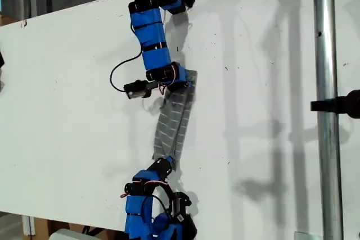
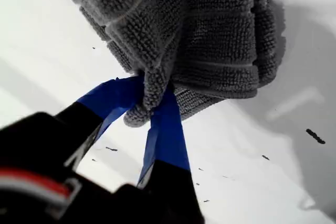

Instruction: Grasp corners of a towel and fold twice.

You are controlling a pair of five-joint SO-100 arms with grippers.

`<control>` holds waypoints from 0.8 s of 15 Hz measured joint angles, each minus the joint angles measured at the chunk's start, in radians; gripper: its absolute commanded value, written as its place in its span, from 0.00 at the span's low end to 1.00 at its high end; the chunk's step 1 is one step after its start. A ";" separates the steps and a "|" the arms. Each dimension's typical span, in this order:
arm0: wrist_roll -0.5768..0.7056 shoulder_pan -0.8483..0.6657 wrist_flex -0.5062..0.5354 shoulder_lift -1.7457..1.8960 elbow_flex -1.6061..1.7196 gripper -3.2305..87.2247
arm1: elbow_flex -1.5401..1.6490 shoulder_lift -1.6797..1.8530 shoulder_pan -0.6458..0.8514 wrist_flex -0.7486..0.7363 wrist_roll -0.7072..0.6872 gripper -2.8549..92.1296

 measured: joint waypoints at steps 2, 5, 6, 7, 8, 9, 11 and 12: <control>-0.012 0.005 0.012 0.037 0.006 0.27 | 0.000 0.002 -0.005 0.012 0.006 0.20; -0.014 0.034 0.146 0.169 -0.025 0.31 | 0.000 0.052 -0.014 0.121 0.012 0.28; -0.014 0.049 0.195 0.236 -0.048 0.29 | 0.000 0.117 -0.023 0.161 0.012 0.28; -0.014 0.064 0.235 0.304 -0.064 0.28 | 0.000 0.175 -0.034 0.198 0.021 0.30; -0.015 0.077 0.262 0.382 -0.067 0.26 | 0.006 0.219 -0.049 0.244 0.038 0.31; -0.023 0.087 0.281 0.451 -0.067 0.24 | 0.025 0.261 -0.067 0.284 0.063 0.32; -0.040 0.115 0.281 0.611 -0.049 0.22 | 0.127 0.385 -0.112 0.288 0.130 0.33; -0.051 0.138 0.264 0.698 -0.009 0.21 | 0.202 0.454 -0.132 0.275 0.170 0.33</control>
